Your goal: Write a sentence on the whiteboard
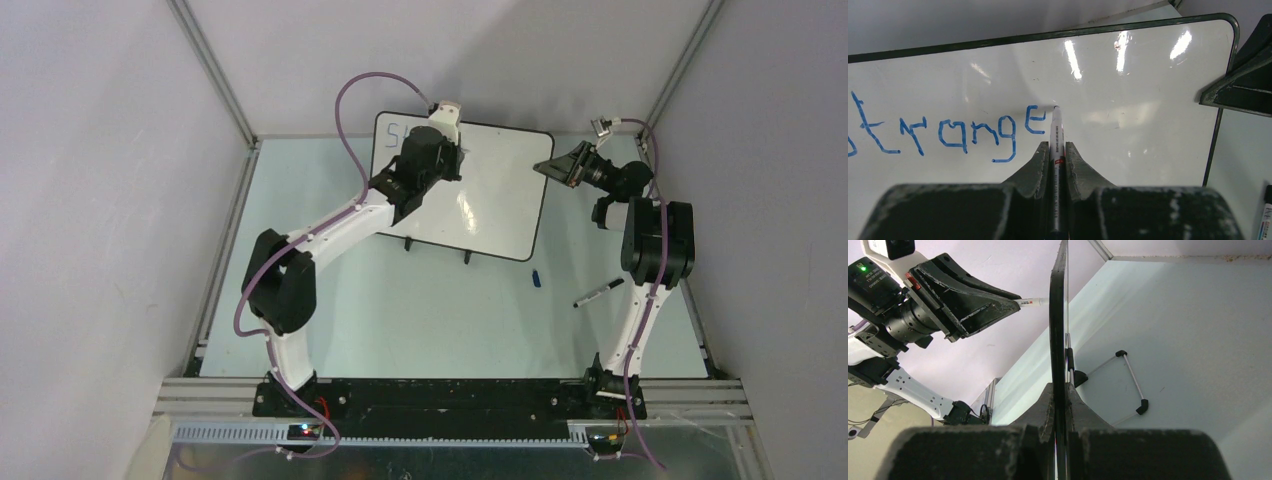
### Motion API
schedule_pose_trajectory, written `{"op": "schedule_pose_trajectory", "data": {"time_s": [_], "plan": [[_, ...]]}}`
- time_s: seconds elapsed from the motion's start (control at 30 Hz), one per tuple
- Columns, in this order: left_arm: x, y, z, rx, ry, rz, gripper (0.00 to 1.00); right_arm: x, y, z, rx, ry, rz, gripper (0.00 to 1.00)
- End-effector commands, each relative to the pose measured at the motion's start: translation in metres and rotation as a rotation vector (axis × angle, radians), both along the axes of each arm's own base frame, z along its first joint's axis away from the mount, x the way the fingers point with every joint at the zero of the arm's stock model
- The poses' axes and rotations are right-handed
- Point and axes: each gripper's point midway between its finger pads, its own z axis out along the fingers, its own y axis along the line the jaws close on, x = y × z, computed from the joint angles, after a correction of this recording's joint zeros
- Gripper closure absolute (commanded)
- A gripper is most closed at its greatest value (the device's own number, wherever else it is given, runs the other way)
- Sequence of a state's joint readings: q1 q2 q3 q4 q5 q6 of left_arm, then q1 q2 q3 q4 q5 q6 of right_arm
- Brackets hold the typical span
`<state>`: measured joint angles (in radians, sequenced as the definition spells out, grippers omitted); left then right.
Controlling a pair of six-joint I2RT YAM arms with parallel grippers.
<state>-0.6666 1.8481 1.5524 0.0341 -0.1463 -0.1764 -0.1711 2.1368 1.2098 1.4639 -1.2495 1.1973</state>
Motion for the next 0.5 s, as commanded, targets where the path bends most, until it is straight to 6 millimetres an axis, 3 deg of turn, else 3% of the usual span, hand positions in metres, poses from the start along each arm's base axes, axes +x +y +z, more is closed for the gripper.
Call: {"op": "schedule_pose_trajectory", "data": {"time_s": [0.0,0.47], "plan": [[0.004,0.0,0.015,-0.004,-0.031,0.006,1.0,-0.01,-0.001,0.038,-0.005,-0.086,0.003,1.0],[-0.009,0.008,0.003,0.0,-0.01,0.005,1.0,-0.01,-0.001,0.038,-0.005,-0.083,0.004,1.0]]}}
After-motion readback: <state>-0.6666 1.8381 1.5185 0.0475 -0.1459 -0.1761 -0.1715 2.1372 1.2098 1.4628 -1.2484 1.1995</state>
